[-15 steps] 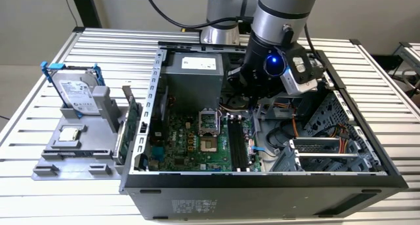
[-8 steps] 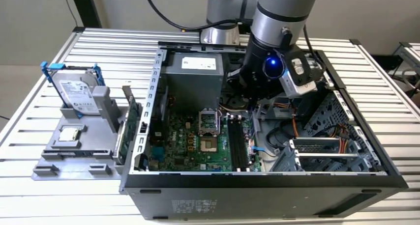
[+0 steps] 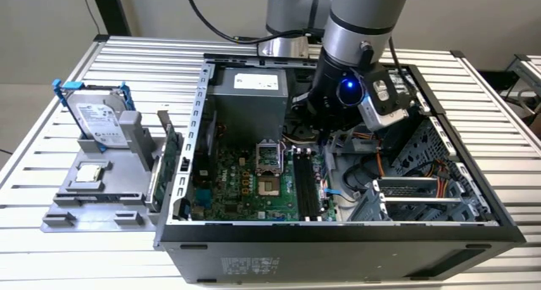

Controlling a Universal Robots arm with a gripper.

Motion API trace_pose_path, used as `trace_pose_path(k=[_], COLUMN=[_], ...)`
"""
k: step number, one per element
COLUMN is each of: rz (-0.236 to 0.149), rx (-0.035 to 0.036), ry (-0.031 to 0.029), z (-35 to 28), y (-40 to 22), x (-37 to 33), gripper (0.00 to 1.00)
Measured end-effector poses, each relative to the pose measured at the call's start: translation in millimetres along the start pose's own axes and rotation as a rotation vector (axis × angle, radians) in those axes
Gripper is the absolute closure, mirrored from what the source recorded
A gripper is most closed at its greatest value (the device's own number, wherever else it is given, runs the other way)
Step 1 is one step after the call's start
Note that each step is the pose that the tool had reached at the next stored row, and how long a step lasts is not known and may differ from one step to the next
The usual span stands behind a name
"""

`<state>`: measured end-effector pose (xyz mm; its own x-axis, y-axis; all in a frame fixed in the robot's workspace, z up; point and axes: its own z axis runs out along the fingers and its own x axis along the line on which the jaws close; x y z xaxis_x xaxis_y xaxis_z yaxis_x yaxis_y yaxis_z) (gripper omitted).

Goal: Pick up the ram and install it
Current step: 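Insert the ram into the slot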

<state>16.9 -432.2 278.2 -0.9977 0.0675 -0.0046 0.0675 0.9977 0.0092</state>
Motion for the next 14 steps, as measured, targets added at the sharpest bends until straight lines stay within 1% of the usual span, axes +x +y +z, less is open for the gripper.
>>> trace_pose_path(k=[7,8,10,12,14], rz=[0.002,0.002,0.003,0.003,0.002], rx=[0.0003,0.0012,0.0087,0.0107,0.0108], ry=[-0.0001,-0.0002,-0.0013,-0.0014,-0.0014], z=[12.8,14.4,16.8,20.5,24.0], y=[-0.1,-0.1,-0.1,-0.1,-0.2], x=[-0.9,-1.0,-1.1,-1.1,-1.1], gripper=[1.0,1.0,1.0,1.0,1.0])
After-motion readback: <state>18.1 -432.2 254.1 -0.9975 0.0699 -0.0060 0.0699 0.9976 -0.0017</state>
